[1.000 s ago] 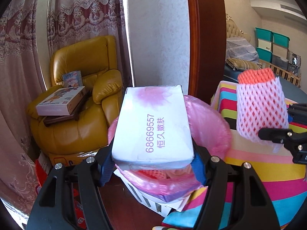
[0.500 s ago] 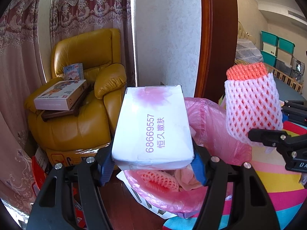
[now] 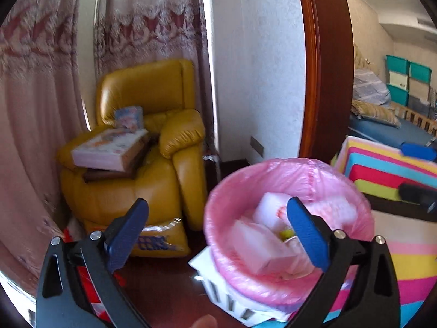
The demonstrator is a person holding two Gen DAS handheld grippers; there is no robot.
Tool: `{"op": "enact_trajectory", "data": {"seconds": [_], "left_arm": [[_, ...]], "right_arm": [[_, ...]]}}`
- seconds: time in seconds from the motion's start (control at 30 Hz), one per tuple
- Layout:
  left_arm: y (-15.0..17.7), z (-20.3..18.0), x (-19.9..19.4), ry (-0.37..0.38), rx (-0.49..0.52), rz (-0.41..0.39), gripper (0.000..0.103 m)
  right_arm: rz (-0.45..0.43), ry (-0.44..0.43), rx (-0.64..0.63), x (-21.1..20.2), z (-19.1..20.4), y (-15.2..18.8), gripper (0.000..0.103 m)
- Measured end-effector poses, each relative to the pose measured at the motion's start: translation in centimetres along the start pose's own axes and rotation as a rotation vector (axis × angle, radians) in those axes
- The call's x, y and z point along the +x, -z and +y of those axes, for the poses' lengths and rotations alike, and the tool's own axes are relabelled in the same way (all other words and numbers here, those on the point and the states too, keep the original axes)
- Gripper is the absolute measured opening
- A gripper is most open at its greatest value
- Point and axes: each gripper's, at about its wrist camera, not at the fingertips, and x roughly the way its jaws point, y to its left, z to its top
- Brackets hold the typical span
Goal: Collect trash
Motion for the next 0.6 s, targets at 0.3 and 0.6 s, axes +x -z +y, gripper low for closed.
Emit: {"op": "enact_trajectory", "data": {"seconds": [0.3, 0.6], "left_arm": [[-0.4, 0.3, -6.4, -0.045, -0.015, -0.083, 0.098], [0.0, -1.4, -13.7, -0.046, -0.046, -0.096, 0.098]], "right_arm": [[-0.136, 0.062, 0.074, -8.0, -0.3, -0.8, 0.084], [-0.146, 0.081, 0.152, -13.7, 0.8, 0.9, 0.084]]}}
